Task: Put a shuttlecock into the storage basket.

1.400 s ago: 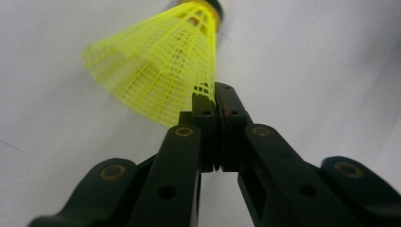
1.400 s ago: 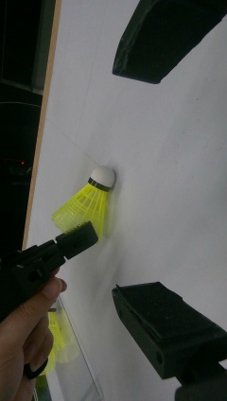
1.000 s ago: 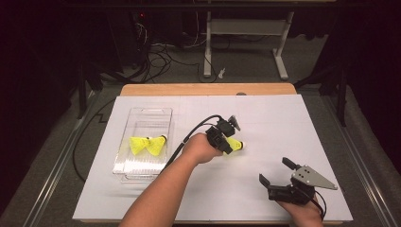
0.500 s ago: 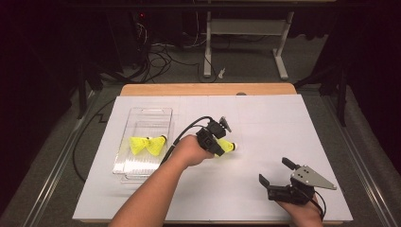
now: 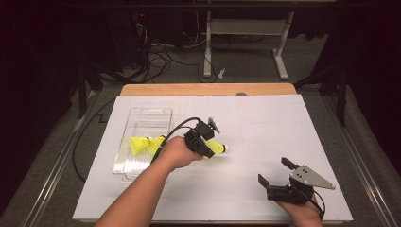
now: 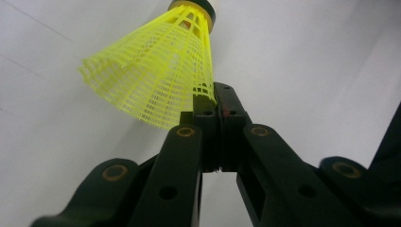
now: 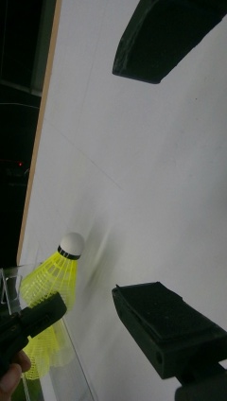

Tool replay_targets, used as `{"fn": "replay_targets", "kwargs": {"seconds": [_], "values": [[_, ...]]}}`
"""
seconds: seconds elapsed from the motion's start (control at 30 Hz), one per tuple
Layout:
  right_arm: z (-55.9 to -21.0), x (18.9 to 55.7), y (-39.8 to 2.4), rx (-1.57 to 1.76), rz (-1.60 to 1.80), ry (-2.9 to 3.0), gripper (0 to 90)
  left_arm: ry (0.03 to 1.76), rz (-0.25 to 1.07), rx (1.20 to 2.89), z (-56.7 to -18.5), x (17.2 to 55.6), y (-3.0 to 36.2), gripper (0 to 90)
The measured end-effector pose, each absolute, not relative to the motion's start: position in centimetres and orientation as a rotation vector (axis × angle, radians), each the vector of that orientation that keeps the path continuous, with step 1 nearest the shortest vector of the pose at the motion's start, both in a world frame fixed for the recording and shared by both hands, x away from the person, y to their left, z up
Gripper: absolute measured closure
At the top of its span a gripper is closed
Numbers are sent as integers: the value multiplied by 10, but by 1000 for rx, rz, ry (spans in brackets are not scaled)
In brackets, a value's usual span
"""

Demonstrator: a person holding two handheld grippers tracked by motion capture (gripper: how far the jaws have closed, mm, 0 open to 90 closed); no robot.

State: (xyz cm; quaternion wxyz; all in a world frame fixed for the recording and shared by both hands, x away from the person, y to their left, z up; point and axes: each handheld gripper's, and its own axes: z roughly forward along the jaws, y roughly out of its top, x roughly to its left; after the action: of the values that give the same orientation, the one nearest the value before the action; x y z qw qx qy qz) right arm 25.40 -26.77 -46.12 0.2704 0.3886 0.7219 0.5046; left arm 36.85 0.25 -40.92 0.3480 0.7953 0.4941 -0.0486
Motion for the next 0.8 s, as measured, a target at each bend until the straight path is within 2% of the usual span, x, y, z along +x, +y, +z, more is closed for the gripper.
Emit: {"fn": "replay_targets", "kwargs": {"seconds": [0.5, 0.8], "values": [[-462, 254, -266, 1042, 1352, 1949, 2, 1297, -125, 2053, -410, 358, 29, 893], [-460, 253, -267, 1038, 1352, 1940, 2, 1296, -110, 2078, -409, 352, 32, 894]]}}
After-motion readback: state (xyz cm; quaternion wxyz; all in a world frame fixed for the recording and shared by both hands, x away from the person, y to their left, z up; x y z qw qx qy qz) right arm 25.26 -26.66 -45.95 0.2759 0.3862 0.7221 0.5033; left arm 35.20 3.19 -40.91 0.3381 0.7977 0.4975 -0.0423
